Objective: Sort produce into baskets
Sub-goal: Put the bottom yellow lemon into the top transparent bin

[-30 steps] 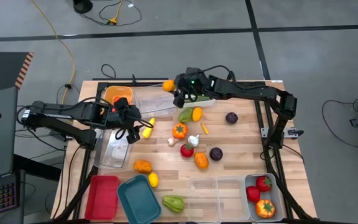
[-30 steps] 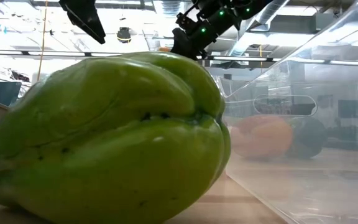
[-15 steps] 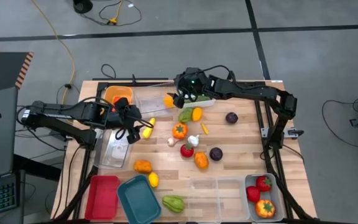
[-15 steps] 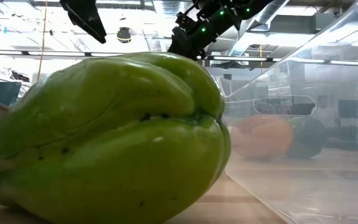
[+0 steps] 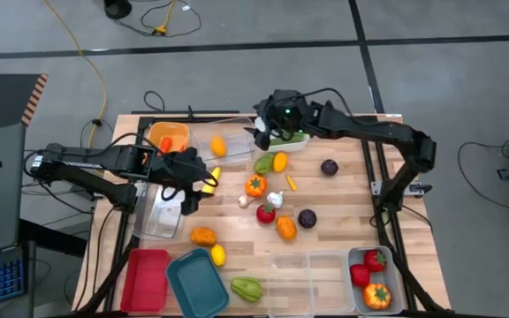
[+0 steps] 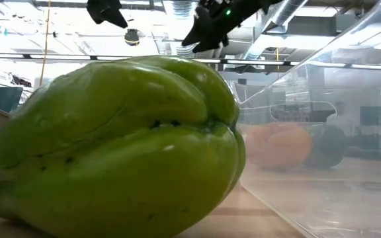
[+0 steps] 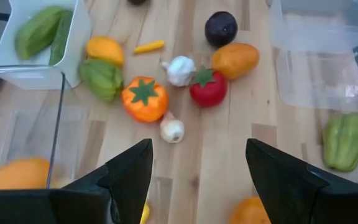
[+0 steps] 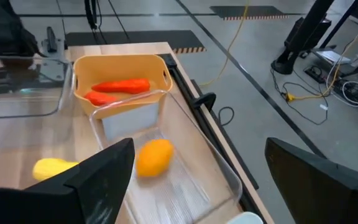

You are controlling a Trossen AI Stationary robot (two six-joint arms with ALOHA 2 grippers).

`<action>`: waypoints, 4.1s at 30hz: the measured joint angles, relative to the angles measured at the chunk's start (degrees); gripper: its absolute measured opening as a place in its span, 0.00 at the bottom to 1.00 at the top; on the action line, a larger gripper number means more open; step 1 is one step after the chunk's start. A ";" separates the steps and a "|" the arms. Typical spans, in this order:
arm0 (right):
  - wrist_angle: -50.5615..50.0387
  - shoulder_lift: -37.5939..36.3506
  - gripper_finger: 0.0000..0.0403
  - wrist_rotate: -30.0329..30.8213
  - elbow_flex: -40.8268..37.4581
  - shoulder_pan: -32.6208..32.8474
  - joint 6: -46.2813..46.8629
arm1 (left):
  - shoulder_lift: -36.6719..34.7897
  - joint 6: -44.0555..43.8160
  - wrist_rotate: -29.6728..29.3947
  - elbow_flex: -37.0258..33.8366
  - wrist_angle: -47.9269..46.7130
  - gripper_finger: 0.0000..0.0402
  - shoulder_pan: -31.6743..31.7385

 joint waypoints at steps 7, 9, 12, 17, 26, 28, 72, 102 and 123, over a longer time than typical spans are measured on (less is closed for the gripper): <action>-4.68 -4.91 0.96 0.03 0.00 3.83 0.17 | 0.01 -0.32 0.47 0.02 0.54 0.61 0.00; -5.56 -5.45 0.96 0.03 0.00 5.28 0.15 | 0.34 0.70 0.68 0.03 0.55 0.62 0.00; -6.85 -6.11 0.96 0.03 0.00 7.59 0.15 | 1.46 2.09 2.89 0.04 0.13 0.65 -0.07; -8.50 -6.07 0.96 0.03 0.02 11.18 0.15 | 6.51 4.11 5.23 0.04 0.19 0.75 -2.12; -14.19 -5.99 0.96 0.05 0.02 17.08 0.19 | 17.34 5.99 7.39 0.49 0.72 0.88 -7.73; -15.16 -5.99 0.96 0.04 0.02 18.29 0.19 | 19.18 6.10 9.56 0.50 1.18 0.88 -8.96; -23.67 -5.92 0.96 0.04 0.02 31.33 3.75 | 32.83 8.67 12.96 2.49 10.44 0.85 -17.31; -29.57 -11.56 0.96 0.29 0.02 31.69 5.28 | 43.53 9.44 12.48 14.98 -4.51 0.77 -18.60; -31.21 -11.56 0.96 0.12 0.02 32.13 5.13 | 44.11 12.05 9.38 14.91 -8.50 0.77 -19.48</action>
